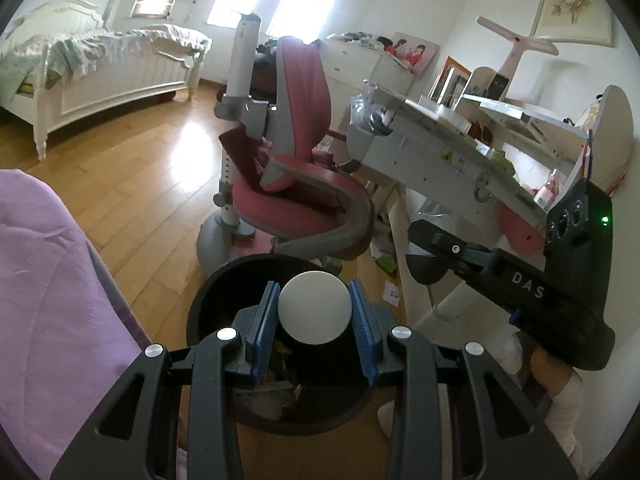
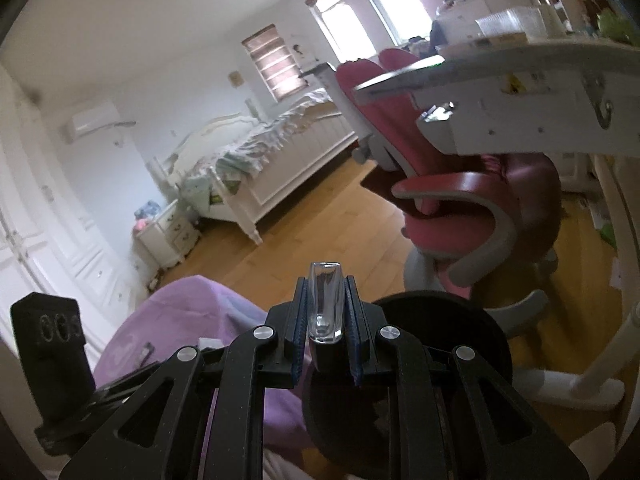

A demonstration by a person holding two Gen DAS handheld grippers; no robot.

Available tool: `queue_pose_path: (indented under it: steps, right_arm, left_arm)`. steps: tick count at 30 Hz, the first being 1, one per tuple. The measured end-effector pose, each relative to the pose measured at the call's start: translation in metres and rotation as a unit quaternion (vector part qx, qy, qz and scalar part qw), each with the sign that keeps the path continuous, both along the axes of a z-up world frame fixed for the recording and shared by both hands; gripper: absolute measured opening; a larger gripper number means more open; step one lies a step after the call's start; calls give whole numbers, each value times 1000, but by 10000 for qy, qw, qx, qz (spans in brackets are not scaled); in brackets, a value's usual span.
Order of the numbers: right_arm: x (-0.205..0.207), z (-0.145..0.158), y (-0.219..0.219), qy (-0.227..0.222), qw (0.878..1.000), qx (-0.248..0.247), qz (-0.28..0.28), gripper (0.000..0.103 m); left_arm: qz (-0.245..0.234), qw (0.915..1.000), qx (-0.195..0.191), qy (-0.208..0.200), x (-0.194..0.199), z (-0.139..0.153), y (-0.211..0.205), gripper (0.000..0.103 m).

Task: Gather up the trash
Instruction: 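Carry the white cap and clear piece over the black bin and open both tools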

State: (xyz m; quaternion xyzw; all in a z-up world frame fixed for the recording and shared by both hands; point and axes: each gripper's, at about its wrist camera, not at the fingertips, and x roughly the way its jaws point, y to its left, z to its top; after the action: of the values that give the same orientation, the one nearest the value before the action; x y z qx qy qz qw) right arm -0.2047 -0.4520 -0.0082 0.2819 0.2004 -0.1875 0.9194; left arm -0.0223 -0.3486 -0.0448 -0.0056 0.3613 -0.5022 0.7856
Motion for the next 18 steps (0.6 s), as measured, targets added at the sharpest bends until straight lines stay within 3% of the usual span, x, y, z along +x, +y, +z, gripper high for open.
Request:
queue_pose_path:
  steps: [16, 18]
  right_arm:
    - [4, -17, -10, 233, 9995, 186, -74, 18]
    - [4, -17, -12, 289, 9993, 219, -90, 18]
  left_arm:
    - [-378, 9988, 283, -109, -7, -8, -35, 37]
    - [-410, 9984, 348, -182, -10, -6, -38, 52]
